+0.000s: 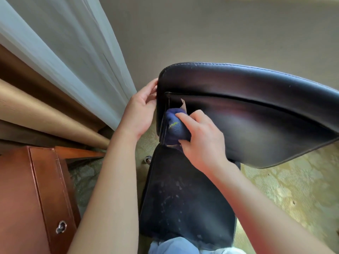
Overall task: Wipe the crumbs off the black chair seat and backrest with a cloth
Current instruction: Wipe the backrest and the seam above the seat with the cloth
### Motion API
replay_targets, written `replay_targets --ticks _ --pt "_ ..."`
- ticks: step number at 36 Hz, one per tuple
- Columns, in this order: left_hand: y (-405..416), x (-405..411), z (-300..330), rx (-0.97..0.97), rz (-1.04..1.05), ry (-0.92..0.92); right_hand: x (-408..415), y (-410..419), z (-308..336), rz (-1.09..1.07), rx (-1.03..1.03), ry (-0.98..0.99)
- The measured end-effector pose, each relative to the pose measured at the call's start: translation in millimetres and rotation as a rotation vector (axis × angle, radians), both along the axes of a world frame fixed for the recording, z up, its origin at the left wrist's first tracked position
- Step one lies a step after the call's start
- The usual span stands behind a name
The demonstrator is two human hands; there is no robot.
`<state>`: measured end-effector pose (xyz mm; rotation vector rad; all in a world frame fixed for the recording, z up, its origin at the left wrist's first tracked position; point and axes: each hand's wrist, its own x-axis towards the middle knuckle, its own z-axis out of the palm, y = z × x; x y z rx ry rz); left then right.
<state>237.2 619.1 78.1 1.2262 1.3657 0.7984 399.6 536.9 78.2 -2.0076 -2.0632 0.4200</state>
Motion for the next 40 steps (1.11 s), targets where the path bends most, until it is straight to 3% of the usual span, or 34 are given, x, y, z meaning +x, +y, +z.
replay_targets --ticks 4,16,22,28,40 --pt "-4.9 9.9 -4.4 0.045 0.03 0.041 18.7 -1.7 11.8 -0.095 0.096 0.102" --pt "-41.4 57.6 -16.4 0.037 0.266 0.222 92.0 -70.7 -6.3 -0.519 0.015 0.432" --pt "-72.6 79.5 -38.2 -0.015 0.404 0.192 134.5 -108.3 -28.5 -0.654 0.12 0.418" --pt "-100.1 94.2 -72.4 -0.051 0.38 0.219 153.3 -133.2 -65.0 -0.846 0.176 0.561" --pt "-87.7 93.8 -91.6 0.075 0.432 0.271 188.1 -143.9 -109.1 -1.306 0.509 0.57"
